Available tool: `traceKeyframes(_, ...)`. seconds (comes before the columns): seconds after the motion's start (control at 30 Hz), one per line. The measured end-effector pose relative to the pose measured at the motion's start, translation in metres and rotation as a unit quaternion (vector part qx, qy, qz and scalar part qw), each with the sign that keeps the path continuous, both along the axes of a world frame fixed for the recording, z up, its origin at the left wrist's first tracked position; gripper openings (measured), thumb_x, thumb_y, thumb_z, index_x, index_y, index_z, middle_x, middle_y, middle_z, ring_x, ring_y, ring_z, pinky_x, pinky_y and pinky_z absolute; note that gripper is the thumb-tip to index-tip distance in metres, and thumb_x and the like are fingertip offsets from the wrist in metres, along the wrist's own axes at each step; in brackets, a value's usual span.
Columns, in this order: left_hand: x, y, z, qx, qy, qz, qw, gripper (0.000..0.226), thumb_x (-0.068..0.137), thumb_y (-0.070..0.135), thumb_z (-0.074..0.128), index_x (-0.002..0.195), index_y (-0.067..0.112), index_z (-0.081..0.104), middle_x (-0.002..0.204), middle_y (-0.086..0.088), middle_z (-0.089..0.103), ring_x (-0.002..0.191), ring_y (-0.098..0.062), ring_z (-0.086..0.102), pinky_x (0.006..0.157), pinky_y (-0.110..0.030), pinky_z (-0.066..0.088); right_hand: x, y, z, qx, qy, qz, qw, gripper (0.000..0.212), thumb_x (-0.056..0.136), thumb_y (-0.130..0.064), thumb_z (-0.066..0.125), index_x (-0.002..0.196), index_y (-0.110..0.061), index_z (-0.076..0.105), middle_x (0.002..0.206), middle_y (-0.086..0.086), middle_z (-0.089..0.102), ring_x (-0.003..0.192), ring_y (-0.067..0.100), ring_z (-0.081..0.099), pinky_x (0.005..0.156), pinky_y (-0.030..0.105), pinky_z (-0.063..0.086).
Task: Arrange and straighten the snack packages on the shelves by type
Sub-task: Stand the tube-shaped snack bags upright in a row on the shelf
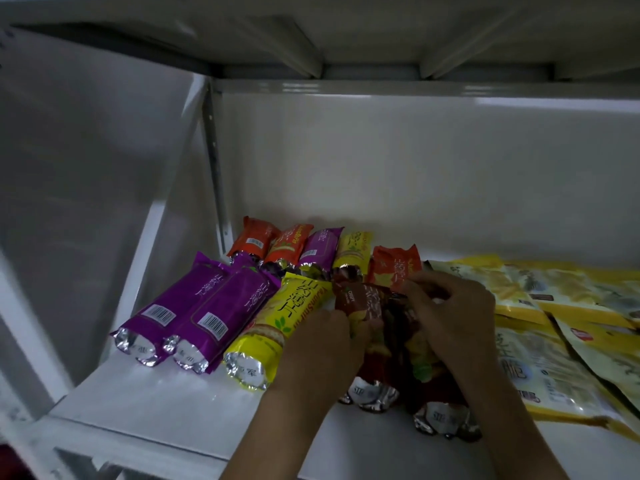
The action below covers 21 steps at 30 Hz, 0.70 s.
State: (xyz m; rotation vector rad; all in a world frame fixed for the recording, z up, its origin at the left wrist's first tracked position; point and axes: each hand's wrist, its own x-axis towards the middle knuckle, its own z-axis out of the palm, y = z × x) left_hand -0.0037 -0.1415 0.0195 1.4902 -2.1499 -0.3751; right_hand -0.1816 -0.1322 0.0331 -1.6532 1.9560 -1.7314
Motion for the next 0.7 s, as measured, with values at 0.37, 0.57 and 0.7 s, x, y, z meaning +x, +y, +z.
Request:
traceKeyframes(0.37, 0.088, -0.043, 0.021, -0.092, 0.027, 0.03, 0.995, 0.031, 0.104, 0.033, 0.053, 0.076, 0.022, 0.055, 0.082, 0.002, 0.057, 0.072, -0.018, 0.058, 0.061, -0.032, 0.039, 0.052, 0.008, 0.012, 0.013, 0.185, 0.159, 0.97, 0.018, 0.099, -0.01, 0.069, 0.102, -0.02, 0.083, 0.087, -0.02, 0.073, 0.093, -0.003, 0.066, 0.079, 0.003, 0.046)
traceKeyframes(0.57, 0.083, -0.071, 0.02, 0.008, -0.028, 0.003, 1.0, 0.037, 0.104, 0.045, 0.055, 0.126, 0.015, 0.055, 0.127, -0.009, 0.054, 0.118, -0.028, 0.056, 0.092, -0.037, 0.047, 0.1, -0.018, 0.008, 0.152, 0.329, 0.085, 0.928, 0.021, 0.106, -0.021, 0.052, 0.107, -0.015, 0.072, 0.105, 0.008, 0.068, 0.098, 0.026, 0.063, 0.086, 0.039, 0.049)
traceKeyframes(0.7, 0.087, -0.073, 0.023, 0.012, -0.078, 0.021, 0.997, 0.055, 0.102, 0.056, 0.053, 0.137, 0.015, 0.047, 0.136, -0.014, 0.051, 0.124, -0.034, 0.056, 0.095, -0.041, 0.048, 0.107, -0.026, -0.005, 0.237, 0.412, 0.038, 0.879, 0.025, 0.101, -0.015, 0.057, 0.125, -0.016, 0.067, 0.129, 0.01, 0.059, 0.128, 0.033, 0.049, 0.11, 0.044, 0.037)
